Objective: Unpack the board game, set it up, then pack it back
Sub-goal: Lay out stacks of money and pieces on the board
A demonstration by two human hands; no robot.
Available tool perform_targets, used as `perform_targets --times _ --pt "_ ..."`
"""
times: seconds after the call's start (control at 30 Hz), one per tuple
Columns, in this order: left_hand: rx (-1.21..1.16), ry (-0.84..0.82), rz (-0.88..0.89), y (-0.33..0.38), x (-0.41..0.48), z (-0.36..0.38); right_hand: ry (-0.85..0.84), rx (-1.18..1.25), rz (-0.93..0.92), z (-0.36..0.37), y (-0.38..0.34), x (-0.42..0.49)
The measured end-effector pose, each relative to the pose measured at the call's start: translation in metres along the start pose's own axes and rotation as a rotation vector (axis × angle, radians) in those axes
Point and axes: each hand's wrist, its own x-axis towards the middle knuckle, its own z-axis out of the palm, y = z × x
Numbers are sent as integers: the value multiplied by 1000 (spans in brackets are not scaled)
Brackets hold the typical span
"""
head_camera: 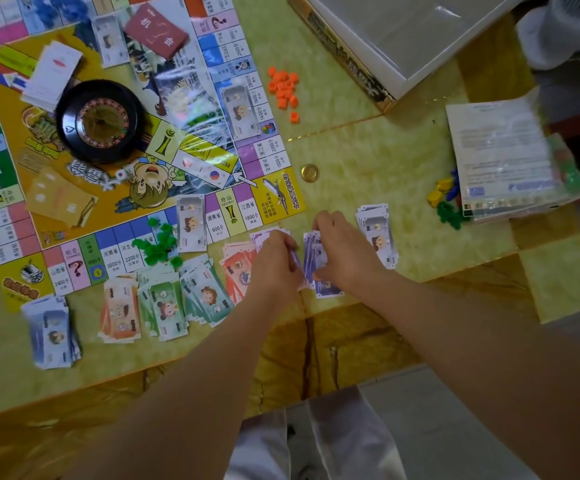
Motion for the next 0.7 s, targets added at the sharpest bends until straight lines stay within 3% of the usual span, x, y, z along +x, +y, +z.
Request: perform_targets --times 0.23,0.4,0.53,0.7 --pt "-40 -124 -14 0 5 -9 -154 276 118 -13 20 3" --pt "-234 -162 -68 15 -3 -26 -263 576 209 -49 31 2" --pt "-501 -298 -144 37 -15 -41 -440 745 108 -78 6 -2" --pt "-834 -460 -290 43 -26 -71 -436 627 -52 -90 -46 4"
